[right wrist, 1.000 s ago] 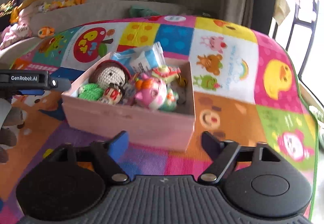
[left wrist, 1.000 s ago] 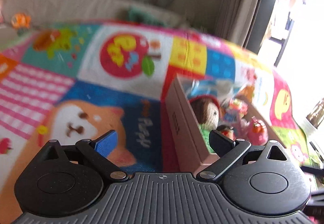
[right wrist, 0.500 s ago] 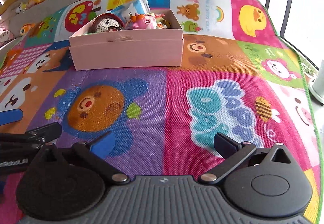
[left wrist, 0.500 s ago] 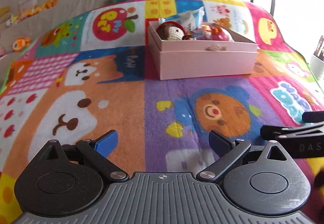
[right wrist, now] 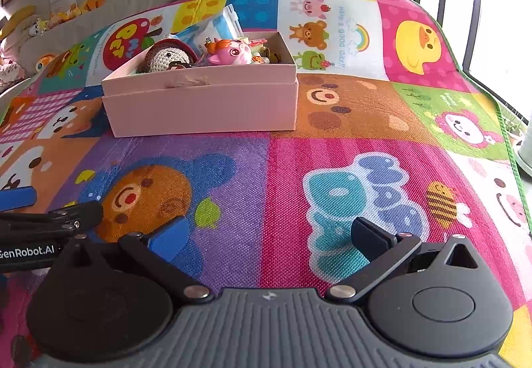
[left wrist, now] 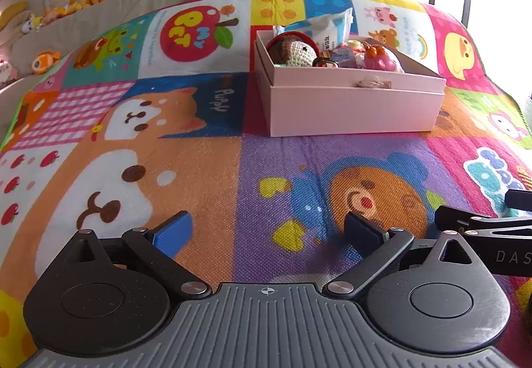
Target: Organize objects
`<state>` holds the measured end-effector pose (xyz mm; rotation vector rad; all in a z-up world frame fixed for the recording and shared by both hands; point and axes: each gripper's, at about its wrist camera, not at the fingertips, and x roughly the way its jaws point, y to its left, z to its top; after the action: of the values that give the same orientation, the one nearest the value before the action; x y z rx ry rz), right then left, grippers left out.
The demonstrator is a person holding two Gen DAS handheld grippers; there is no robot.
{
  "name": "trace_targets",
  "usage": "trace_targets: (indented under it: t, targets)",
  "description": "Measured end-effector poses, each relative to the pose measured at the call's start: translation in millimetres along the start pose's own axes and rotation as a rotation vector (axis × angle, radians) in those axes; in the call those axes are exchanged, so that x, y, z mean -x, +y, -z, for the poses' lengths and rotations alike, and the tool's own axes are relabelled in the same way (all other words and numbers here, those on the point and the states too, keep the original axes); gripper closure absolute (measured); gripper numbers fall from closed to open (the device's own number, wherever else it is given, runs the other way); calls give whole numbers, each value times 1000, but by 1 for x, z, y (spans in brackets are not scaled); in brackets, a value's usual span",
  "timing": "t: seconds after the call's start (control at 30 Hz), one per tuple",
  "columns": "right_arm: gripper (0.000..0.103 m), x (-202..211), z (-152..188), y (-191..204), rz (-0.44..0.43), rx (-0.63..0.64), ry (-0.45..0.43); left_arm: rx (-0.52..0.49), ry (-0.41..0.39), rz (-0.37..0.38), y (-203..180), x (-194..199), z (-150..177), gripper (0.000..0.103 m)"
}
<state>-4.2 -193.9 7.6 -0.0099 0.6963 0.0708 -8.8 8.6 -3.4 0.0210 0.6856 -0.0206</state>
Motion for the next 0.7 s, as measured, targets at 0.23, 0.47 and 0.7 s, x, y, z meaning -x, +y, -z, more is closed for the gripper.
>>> trace_targets:
  t: [0.23,0.47,0.7]
  targets:
    - [0,0,0,-1,-1,1,0,0,0,0,0,0,0,2]
    - [0,0,0,0,-1,3,-2,-1,1,-1,1,0,0,2]
    - [0,-1,1,0,0,5,-1,-1,0,0,1,0,0,2]
